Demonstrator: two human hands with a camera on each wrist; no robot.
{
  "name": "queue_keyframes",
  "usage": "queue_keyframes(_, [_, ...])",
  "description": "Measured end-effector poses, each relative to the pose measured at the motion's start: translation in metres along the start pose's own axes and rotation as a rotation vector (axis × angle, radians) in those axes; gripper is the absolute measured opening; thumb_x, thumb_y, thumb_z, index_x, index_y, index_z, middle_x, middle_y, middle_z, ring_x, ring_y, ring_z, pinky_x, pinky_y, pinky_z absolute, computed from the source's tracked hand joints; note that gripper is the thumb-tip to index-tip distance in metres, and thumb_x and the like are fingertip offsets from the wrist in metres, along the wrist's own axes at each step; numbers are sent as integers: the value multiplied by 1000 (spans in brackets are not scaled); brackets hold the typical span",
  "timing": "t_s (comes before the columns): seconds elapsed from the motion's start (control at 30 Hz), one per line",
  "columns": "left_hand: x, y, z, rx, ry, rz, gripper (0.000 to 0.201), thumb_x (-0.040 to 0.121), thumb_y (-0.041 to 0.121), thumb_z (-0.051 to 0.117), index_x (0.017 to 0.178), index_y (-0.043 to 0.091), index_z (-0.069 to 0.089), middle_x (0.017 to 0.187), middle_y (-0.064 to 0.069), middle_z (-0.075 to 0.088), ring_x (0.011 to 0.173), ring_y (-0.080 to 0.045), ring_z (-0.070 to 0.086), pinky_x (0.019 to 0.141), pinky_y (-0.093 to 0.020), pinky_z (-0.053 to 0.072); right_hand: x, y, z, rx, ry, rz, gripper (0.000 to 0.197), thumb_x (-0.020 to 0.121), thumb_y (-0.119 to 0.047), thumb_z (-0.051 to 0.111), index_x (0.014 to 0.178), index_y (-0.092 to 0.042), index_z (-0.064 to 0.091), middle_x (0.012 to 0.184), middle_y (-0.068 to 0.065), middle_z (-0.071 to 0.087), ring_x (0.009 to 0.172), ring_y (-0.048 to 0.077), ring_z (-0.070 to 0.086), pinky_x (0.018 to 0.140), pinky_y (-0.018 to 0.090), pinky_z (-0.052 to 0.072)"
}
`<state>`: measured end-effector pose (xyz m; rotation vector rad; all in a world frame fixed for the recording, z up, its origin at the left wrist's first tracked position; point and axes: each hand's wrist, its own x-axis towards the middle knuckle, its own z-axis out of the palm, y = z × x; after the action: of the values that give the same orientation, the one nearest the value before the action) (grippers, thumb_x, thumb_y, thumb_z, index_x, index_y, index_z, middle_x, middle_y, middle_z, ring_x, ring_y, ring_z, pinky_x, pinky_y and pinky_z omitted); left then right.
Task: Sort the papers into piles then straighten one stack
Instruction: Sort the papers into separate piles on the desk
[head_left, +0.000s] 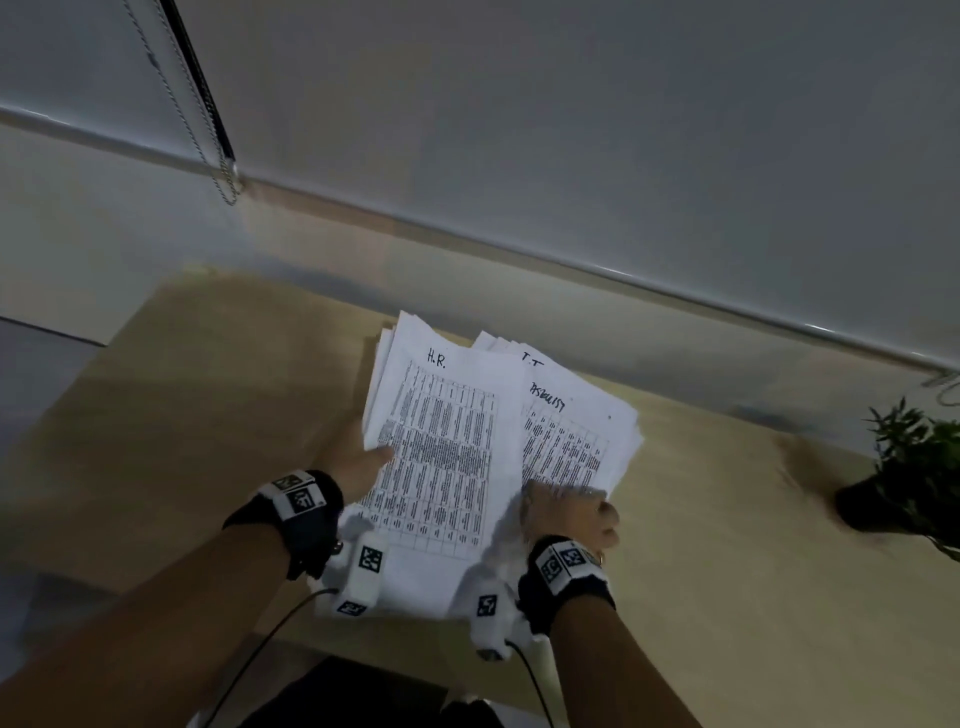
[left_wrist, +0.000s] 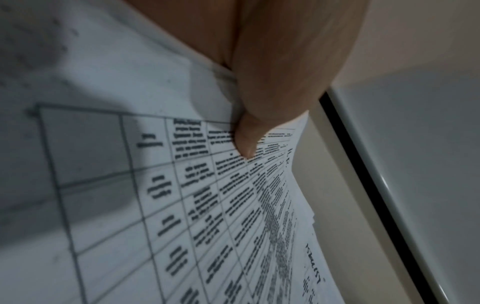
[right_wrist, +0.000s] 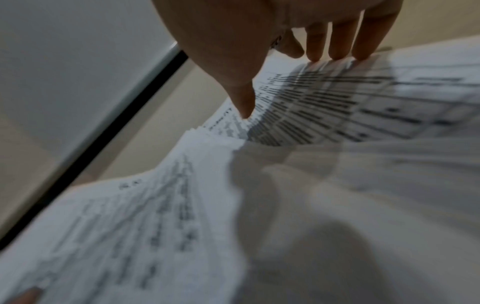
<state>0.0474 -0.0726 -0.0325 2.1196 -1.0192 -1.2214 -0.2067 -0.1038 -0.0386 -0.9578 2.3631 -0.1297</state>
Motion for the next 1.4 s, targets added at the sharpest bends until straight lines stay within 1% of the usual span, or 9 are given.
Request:
queue_keyframes(0.1, [-1,3,-16,-31,30,30,46,90,32,61,133,21,48,129,-2,61,115,-26,60,97,-45,49,-2,11,5,-75,16,-48,105,72,-59,73,148,-10,19,149,15,22,133,37,27,107,53,34])
queue_keyframes(0.23, [-6,14,-44,-88,75,112,21,91,22,64,111,19,56,88,-5,66,71,-22,63,57,-30,49,15,15,2,-91,-44,-128,115,71,-53,78,153,-9,9,151,15,24,137,37,27,108,54,31])
queue_keyframes(0.37, [-6,12,-68,-189,110,110,25,91,14,65,115,12,57,97,-5,68,88,-28,67,69,-34,53,34,13,-8,-107,-96,-257,105,71,-40,82,151,-12,19,148,10,41,135,35,38,107,53,32])
queue_keyframes(0.57, [-9,1,-80,-249,105,80,29,90,14,66,118,13,59,107,-9,71,97,-32,67,88,-54,54,23,9,-5,63,54,-360,29,80,-10,64,107,-9,55,109,12,62,99,35,61,80,46,55])
queue_keyframes(0.8, [-12,-7,-81,-307,100,72,31,90,8,65,120,9,59,110,-14,69,102,-36,65,93,-55,51,11,19,-35,-44,236,-515,26,86,-13,63,108,-1,64,130,11,52,114,37,47,82,47,51])
queue_keyframes(0.97, [-14,-5,-71,-322,49,32,27,91,7,64,117,8,61,108,-14,71,99,-34,68,92,-55,52,17,26,-66,12,144,-517,12,91,-14,54,99,-4,55,89,20,66,80,39,65,61,34,44])
queue_keyframes(1.13, [-13,2,-48,-304,-5,28,29,91,12,65,119,10,60,108,-13,70,102,-33,65,95,-54,50,34,41,-78,155,40,-370,31,83,-10,66,113,-7,58,89,13,63,75,31,61,63,30,47])
queue_keyframes(1.23, [-14,3,-36,-256,-34,28,30,90,12,66,119,13,59,108,-10,69,103,-32,63,97,-52,47,37,49,-74,175,-118,-299,26,80,-10,72,104,0,66,76,10,65,64,25,60,59,26,48])
queue_keyframes(1.4, [0,-14,-30,-225,-33,-19,47,82,27,73,125,17,59,117,-6,69,107,-31,65,98,-55,48,22,41,-121,167,-4,-530,8,88,-14,62,88,-7,58,76,12,60,64,27,55,48,24,35])
